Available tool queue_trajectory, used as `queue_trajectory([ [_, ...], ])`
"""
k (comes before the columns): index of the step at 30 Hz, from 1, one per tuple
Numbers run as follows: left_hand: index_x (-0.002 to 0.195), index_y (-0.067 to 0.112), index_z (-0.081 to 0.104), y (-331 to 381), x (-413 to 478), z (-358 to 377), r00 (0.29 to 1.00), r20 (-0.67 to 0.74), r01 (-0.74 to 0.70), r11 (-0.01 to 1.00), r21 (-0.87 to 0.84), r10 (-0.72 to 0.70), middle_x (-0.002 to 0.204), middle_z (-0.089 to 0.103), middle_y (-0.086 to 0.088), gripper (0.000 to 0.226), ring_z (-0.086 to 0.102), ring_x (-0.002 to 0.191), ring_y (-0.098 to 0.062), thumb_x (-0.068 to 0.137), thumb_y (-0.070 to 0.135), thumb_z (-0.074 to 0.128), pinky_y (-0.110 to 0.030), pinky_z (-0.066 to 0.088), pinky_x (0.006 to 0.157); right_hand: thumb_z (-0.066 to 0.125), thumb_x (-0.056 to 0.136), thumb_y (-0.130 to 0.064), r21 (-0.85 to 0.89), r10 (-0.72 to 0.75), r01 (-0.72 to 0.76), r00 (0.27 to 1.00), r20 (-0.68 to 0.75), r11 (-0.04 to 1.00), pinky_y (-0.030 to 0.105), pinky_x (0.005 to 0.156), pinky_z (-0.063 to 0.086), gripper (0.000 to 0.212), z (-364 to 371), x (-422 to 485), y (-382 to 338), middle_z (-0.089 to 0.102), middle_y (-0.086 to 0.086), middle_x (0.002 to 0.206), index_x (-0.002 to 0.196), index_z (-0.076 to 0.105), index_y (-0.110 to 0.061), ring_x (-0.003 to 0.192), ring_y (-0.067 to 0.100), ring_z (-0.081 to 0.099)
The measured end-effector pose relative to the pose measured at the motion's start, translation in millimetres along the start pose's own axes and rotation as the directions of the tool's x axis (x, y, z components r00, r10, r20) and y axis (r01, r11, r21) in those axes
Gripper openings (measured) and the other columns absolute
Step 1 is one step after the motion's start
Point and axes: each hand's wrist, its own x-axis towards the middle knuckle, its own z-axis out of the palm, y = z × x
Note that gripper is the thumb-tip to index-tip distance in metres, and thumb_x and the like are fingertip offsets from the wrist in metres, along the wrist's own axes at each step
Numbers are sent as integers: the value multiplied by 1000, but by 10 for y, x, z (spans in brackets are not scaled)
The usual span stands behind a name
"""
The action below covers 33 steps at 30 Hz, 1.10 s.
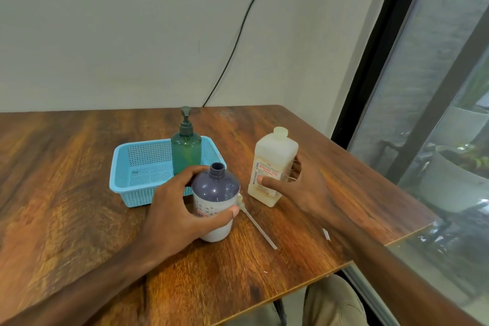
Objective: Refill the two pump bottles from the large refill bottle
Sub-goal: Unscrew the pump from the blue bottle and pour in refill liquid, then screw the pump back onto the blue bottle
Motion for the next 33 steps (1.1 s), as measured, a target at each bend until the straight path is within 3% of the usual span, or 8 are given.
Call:
queue_trajectory([
  [5,121,40,59,-6,4,-11,1000,13,0,1000,-3,1,113,67,28,75,62,109,9,57,64,88,-6,48,84,90,62,-55,97,86,-74,988,-129,993,33,94,57,89,-11,-227,2,60,-9,140,137,50,-28,122,11,61],
  [9,125,39,58,-38,6,-21,1000,26,6,1000,13,-6,117,66,28,80,62,110,8,57,69,86,-7,50,84,83,78,-42,135,-23,78,930,-367,988,24,72,60,42,-6,-576,-111,69,-15,109,113,65,-29,97,2,66],
  [12,126,35,59,-24,10,-15,1000,24,3,1000,6,-3,117,67,26,81,62,109,8,58,67,88,-7,50,84,78,87,-28,78,-135,156,965,-227,985,16,74,58,16,127,-705,-243,70,-21,100,100,70,-33,96,-4,65],
  [15,125,32,61,-14,14,-9,1000,9,-5,1000,-8,5,114,68,25,79,64,107,7,58,62,89,-9,52,82,70,95,-27,-106,-197,206,977,84,973,5,75,48,21,301,-620,-354,65,-26,110,114,69,-34,102,-8,58],
  [19,126,29,62,-27,12,-15,1000,5,-14,1000,-8,14,114,70,21,79,66,106,1,58,59,92,-12,54,83,56,102,-20,-228,-196,263,940,278,938,32,88,55,18,482,-430,-450,68,-3,116,116,67,-21,101,10,60],
  [22,126,29,62,-27,8,-21,1000,13,-19,1000,-14,20,115,69,23,79,66,108,1,59,57,93,-10,52,84,56,100,-17,-260,-133,215,945,300,941,42,80,59,12,540,-373,-497,71,-1,101,105,67,-18,89,13,65],
  [26,125,35,59,-36,1,-13,1000,10,-20,1000,-22,20,115,65,28,77,62,109,8,60,57,93,-5,49,82,62,98,-18,-312,-88,181,953,290,933,29,83,57,15,478,-410,-469,71,-5,110,112,68,-21,96,10,64],
  [33,127,35,59,-65,-3,22,1000,8,0,999,-38,0,115,66,28,77,61,108,11,61,57,93,-5,48,83,79,87,-25,12,-212,212,977,34,977,15,80,58,35,43,-369,-762,70,-18,111,119,66,-34,99,-3,67],
])
